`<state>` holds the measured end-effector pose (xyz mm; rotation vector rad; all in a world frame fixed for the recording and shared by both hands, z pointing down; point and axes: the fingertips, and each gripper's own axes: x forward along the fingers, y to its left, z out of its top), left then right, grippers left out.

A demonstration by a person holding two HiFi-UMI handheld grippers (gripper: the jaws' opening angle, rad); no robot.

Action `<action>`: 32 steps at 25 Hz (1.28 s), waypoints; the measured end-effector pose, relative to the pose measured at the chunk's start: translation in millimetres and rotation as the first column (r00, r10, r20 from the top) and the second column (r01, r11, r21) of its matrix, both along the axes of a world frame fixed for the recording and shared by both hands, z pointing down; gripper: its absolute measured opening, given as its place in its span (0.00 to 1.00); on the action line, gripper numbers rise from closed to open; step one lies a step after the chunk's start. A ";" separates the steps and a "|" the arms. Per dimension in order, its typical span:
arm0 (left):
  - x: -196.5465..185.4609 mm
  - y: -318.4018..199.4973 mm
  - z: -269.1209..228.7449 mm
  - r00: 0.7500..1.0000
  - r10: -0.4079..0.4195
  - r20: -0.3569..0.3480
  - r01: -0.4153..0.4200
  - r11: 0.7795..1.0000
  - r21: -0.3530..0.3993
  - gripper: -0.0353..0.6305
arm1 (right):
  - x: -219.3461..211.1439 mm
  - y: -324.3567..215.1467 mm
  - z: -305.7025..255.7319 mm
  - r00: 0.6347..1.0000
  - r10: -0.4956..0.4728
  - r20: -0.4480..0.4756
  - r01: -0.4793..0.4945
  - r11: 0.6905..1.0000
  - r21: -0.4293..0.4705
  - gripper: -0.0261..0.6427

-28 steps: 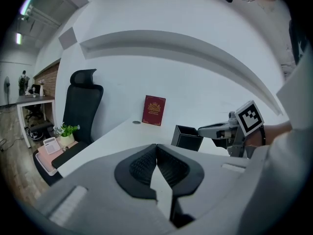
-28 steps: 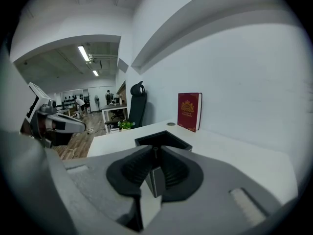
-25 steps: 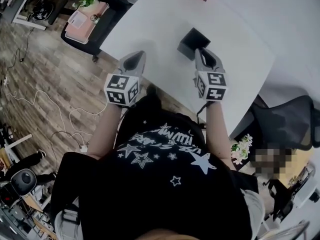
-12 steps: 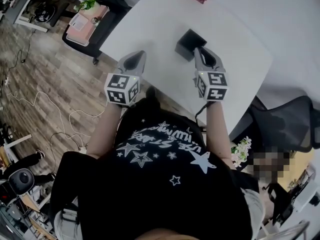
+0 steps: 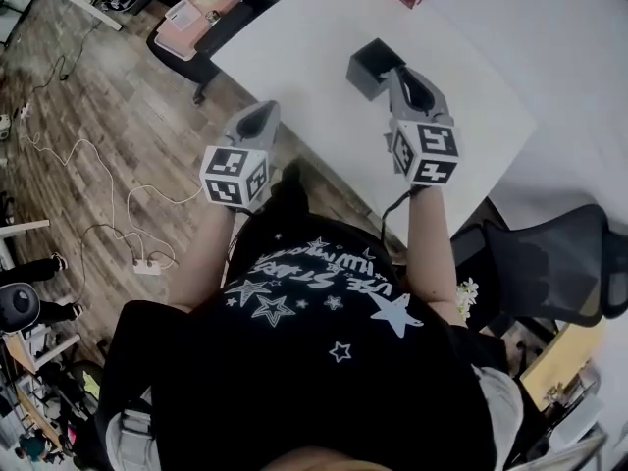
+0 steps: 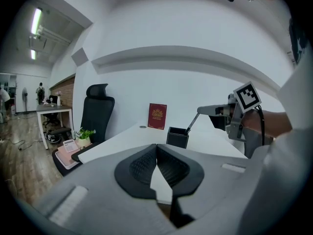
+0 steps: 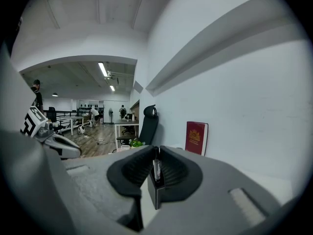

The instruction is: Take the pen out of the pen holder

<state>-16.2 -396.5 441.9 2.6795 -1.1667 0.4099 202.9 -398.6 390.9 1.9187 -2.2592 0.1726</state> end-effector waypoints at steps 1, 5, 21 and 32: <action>-3.1 8.8 -1.2 1.000 -0.011 0.001 0.011 1.000 0.004 0.07 | 0.2 3.9 -6.2 1.000 -0.005 -0.003 0.005 1.000 0.013 0.10; -15.9 43.4 -6.2 0.998 -0.056 0.002 0.056 0.998 0.010 0.07 | 0.9 23.8 -28.8 1.000 -0.023 -0.004 0.024 0.998 0.058 0.10; -63.9 147.2 6.3 0.996 -0.091 0.012 0.092 0.995 -0.024 0.07 | -41.4 116.4 11.3 0.998 -0.043 0.049 0.045 0.998 -0.032 0.10; -135.9 241.3 16.6 0.988 -0.156 0.001 0.155 0.986 -0.066 0.07 | -113.6 197.9 24.9 0.995 -0.097 0.024 0.098 0.992 -0.080 0.10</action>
